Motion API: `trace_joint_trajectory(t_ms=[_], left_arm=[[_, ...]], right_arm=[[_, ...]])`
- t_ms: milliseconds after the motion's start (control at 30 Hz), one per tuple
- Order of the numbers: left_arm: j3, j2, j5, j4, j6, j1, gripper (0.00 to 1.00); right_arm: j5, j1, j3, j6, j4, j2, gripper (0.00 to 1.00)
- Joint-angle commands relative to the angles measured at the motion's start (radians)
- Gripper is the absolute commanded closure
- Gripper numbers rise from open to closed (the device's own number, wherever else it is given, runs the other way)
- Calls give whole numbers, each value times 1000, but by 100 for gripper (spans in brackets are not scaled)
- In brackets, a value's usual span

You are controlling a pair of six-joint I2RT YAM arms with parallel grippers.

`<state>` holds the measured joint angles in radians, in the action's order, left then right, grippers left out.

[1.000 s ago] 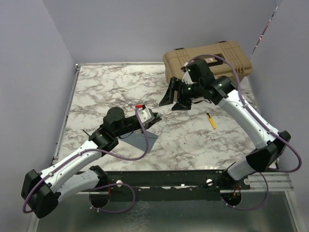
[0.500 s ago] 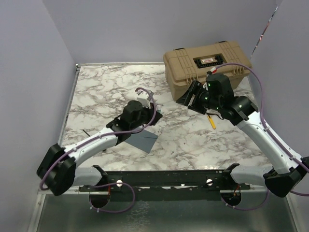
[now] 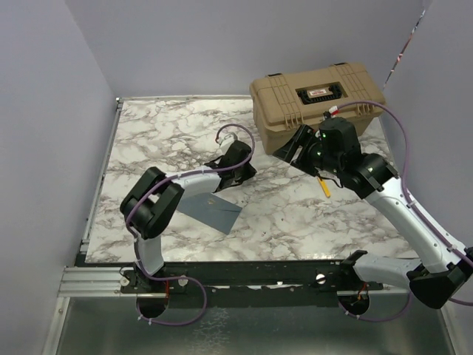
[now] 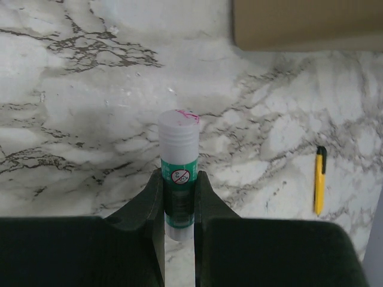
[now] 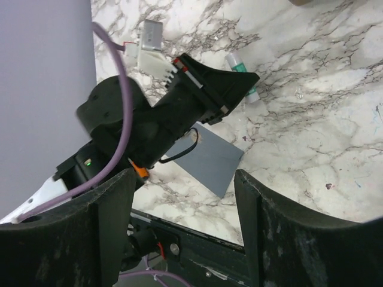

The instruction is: Place the letter into the envelope and seal it

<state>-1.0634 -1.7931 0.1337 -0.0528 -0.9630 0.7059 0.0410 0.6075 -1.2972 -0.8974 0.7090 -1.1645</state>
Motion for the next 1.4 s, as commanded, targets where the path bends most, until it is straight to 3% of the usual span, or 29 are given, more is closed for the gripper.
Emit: trace_joint_trajectory(t_ms=[0, 167, 467, 600, 633, 667, 1033, 1367], left_arm=[[-85, -107, 99, 89, -162, -11, 97], [-137, -162, 140, 123, -210, -13, 88], [-148, -135, 108, 134, -180, -23, 43], [-176, -86, 64, 135, -94, -31, 30], [-190, -67, 60, 152, -53, -31, 9], [-196, -44, 65, 171, -22, -31, 2], [-66, 417, 374, 485, 317, -95, 1], [-142, 914, 660, 776, 492, -102, 1]], right_arm=[[50, 1, 33, -6, -14, 40, 30], [55, 1, 47, -14, -13, 54, 30], [91, 1, 33, -25, -6, 62, 30], [98, 1, 12, -27, 13, 50, 30], [103, 1, 8, -28, 17, 49, 30], [109, 1, 7, -28, 18, 50, 30], [299, 0, -89, 9, 164, 20, 24], [431, 1, -210, 87, 263, 4, 18]])
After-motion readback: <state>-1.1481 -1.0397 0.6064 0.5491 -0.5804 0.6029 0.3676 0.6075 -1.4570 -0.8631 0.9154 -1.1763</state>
